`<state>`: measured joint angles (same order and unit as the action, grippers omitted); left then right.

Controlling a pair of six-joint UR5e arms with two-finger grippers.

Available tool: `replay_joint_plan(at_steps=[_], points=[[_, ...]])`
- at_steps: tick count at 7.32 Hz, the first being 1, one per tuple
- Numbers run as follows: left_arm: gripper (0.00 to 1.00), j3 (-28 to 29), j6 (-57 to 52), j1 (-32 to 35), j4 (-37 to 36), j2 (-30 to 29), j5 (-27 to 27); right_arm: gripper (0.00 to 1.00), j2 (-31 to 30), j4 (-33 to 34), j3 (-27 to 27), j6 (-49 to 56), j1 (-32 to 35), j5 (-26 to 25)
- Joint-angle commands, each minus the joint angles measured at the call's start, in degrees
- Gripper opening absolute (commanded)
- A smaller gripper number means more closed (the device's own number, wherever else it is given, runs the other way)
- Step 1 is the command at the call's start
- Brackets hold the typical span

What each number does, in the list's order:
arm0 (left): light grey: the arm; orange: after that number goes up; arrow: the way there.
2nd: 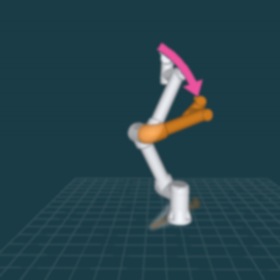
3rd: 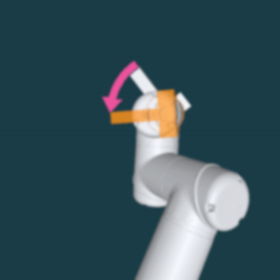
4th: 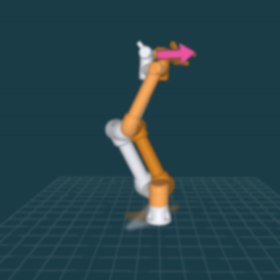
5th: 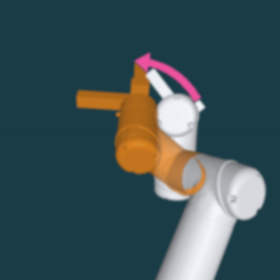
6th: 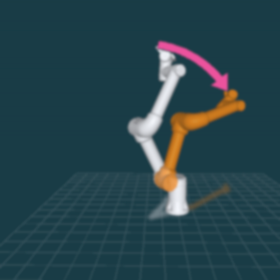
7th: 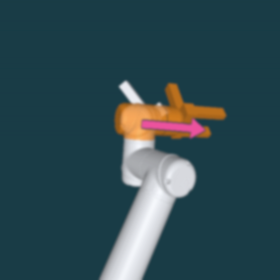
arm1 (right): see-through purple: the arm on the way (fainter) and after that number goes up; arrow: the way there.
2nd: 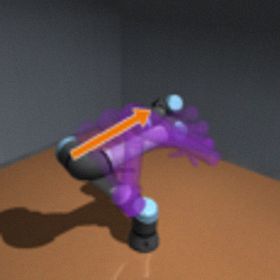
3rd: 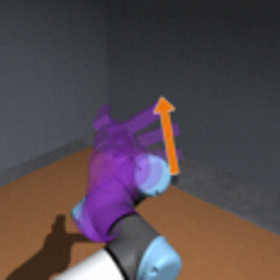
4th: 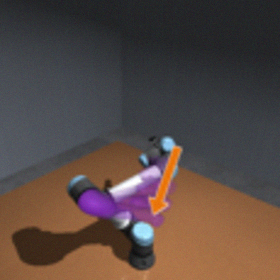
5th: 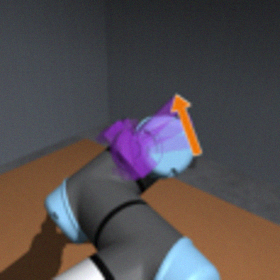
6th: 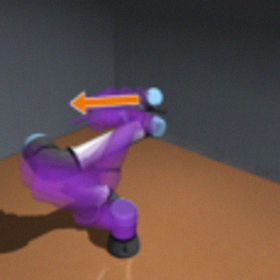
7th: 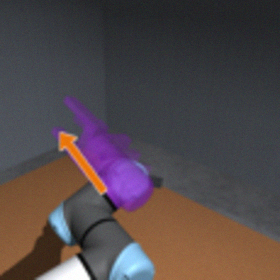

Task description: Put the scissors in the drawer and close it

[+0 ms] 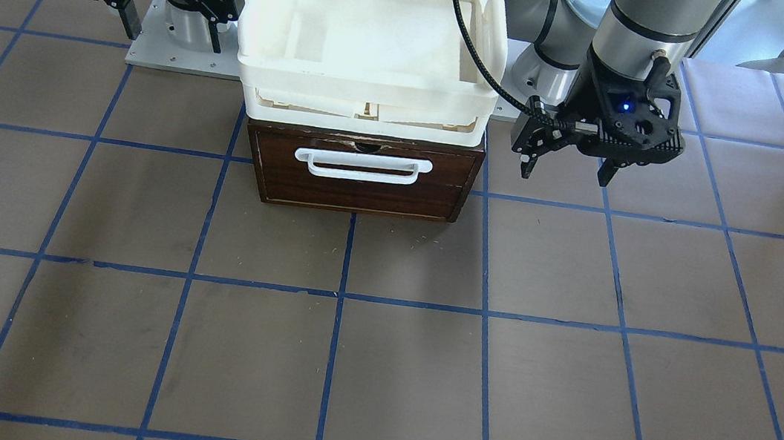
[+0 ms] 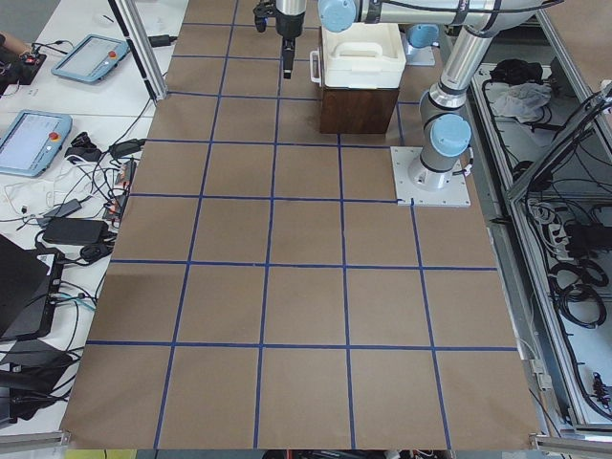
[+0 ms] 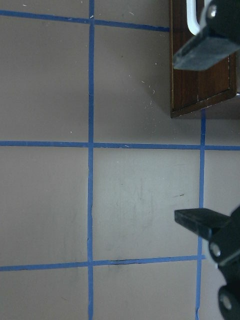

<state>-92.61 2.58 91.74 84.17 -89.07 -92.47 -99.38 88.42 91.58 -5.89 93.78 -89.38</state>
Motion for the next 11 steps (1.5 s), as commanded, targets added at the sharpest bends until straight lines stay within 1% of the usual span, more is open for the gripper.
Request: replay_joint_plan(at_steps=[1,3,11], points=[[1.00,0.0,0.0,0.0,0.0,-0.1,0.1,1.00,0.0,0.0,0.0,0.0,0.0,0.0],[1.00,0.0,-0.1,-0.1,0.7,0.8,0.0,1.00,0.0,0.0,0.0,0.0,0.0,0.0],[1.00,0.0,-0.1,0.2,1.5,0.2,0.1,1.00,0.0,0.0,0.0,0.0,0.0,0.0]])
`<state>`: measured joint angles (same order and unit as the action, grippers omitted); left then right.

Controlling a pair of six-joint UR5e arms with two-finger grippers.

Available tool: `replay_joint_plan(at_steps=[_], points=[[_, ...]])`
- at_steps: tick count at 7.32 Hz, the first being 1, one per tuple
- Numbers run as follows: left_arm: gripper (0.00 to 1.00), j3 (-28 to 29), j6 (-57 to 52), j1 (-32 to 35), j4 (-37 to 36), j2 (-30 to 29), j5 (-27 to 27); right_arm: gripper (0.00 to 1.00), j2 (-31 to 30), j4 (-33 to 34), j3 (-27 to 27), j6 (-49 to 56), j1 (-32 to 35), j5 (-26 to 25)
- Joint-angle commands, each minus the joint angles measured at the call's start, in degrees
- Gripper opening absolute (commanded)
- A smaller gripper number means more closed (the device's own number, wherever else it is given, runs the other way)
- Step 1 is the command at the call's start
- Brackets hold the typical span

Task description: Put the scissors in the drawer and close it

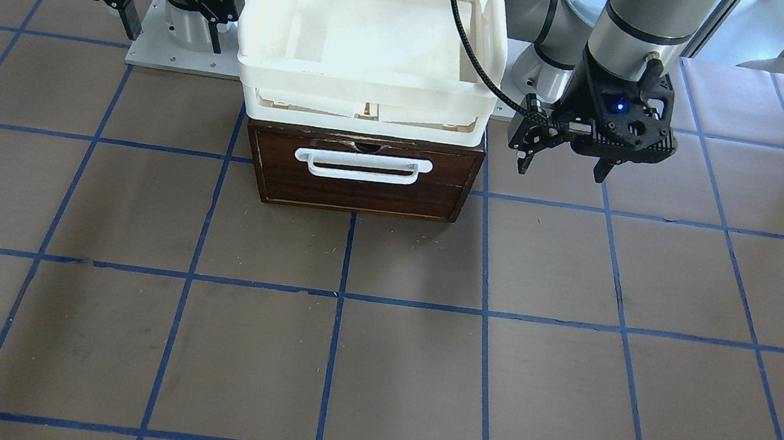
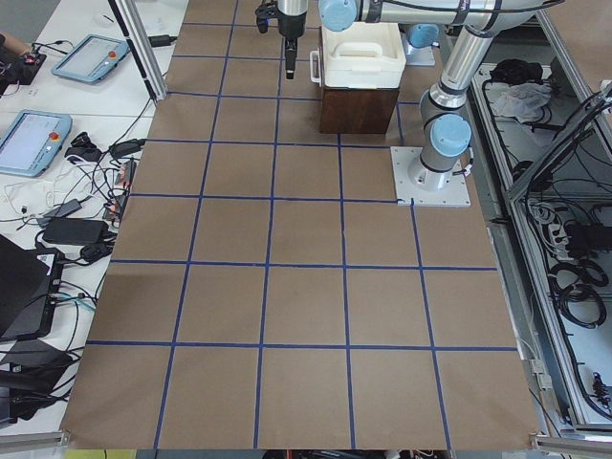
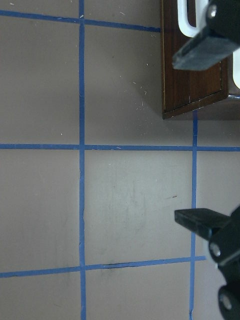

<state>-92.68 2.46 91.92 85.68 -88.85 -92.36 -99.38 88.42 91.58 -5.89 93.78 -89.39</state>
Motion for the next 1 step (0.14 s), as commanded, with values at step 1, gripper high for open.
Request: replay_joint_plan(at_steps=[1], points=[[1.00,0.0,0.0,0.1,0.0,0.0,0.0,1.00,0.0,0.0,0.0,0.0,0.0,0.0]])
